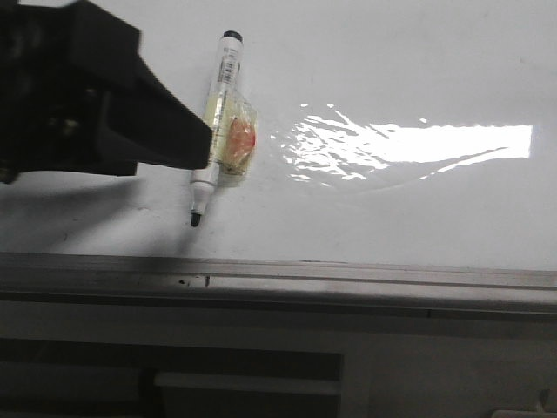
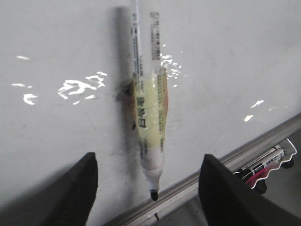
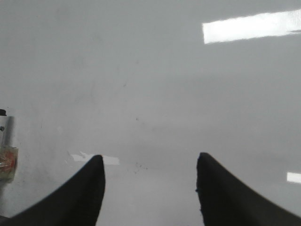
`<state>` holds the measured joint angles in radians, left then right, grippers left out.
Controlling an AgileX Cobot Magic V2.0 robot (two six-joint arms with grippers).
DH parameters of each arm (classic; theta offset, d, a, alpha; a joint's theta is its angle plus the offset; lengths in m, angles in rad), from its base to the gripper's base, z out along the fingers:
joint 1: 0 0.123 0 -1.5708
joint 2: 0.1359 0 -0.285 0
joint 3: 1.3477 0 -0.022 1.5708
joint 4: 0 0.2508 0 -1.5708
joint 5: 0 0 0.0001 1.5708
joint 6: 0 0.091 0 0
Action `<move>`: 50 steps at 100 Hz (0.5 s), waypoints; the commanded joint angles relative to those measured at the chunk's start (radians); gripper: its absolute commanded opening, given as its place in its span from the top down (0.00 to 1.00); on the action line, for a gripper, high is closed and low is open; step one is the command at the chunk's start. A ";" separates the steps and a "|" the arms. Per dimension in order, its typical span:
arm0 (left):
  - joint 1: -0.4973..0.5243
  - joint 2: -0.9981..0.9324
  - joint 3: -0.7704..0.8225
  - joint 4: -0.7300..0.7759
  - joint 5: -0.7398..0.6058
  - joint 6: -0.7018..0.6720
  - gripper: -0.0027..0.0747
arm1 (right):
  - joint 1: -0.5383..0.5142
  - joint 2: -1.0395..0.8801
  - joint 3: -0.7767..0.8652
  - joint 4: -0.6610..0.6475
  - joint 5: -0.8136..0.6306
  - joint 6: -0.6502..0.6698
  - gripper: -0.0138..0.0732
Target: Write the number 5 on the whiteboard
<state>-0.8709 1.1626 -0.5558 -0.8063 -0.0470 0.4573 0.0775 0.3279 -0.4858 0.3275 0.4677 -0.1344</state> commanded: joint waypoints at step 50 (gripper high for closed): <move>-0.016 0.118 -0.093 0.008 -0.046 0.009 0.99 | 0.056 0.046 -0.070 0.123 -0.008 -0.180 0.40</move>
<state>-0.8894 1.3184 -0.6271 -0.8522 -0.0577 0.4573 0.1055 0.3372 -0.5014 0.3829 0.4903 -0.1938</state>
